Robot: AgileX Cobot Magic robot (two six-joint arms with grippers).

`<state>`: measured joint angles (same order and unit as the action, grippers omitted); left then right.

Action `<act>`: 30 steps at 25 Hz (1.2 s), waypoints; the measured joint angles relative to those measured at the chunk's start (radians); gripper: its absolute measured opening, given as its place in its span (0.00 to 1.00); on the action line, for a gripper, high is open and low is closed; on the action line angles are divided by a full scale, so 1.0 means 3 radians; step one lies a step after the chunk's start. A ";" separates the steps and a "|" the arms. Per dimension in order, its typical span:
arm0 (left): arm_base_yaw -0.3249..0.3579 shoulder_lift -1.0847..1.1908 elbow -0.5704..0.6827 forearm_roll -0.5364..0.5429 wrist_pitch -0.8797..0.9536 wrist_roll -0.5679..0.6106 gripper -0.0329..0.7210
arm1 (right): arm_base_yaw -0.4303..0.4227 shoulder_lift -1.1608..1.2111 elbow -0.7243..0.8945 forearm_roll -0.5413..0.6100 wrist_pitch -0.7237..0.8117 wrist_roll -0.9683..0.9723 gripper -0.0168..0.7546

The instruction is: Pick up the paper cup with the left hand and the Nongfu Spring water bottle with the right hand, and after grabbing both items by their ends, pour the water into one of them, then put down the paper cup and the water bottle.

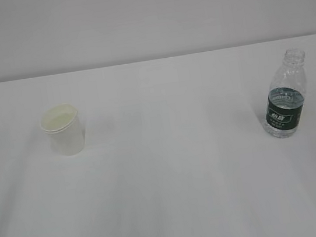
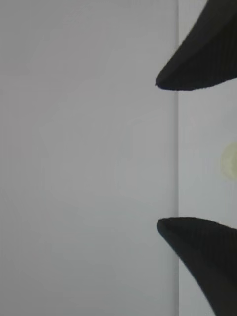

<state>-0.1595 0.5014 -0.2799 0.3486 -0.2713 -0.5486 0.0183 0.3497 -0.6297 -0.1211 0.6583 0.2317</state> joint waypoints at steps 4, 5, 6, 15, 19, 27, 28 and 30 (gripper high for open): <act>0.0000 -0.0331 -0.0255 0.0064 0.0531 0.0000 0.81 | 0.0000 -0.0054 -0.0012 0.0262 0.0095 -0.0163 0.79; 0.0000 -0.0395 -0.0321 0.0080 0.0615 0.0000 0.81 | 0.0000 -0.0084 -0.0012 0.0295 0.0100 -0.0179 0.79; 0.0000 -0.0456 -0.0386 0.0087 0.0707 0.0000 0.81 | 0.0000 -0.0116 -0.0012 0.0319 0.0119 -0.0187 0.79; 0.0000 -0.0956 -0.0901 0.0042 0.1871 -0.0003 0.79 | 0.0000 -0.0471 -0.0243 0.0404 0.0688 -0.0474 0.79; 0.0000 -0.1169 -0.1135 -0.0128 0.2375 0.0019 0.75 | 0.0000 -0.0582 -0.0405 0.0404 0.0998 -0.0543 0.79; 0.0000 -0.1279 -0.1673 -0.1162 0.3603 0.1416 0.74 | 0.0000 -0.0626 -0.0495 0.0528 0.1296 -0.0556 0.79; 0.0000 -0.1279 -0.1715 -0.1241 0.3759 0.1482 0.74 | 0.0000 -0.0626 -0.0497 0.0563 0.1311 -0.0556 0.79; 0.0000 -0.1282 -0.1766 -0.1327 0.4032 0.1539 0.74 | 0.0000 -0.0626 -0.0505 0.0663 0.1381 -0.0593 0.79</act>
<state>-0.1595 0.1167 -0.8098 -0.0495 0.9382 -0.0868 0.0183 0.1620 -0.7813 0.0778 1.0724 0.0538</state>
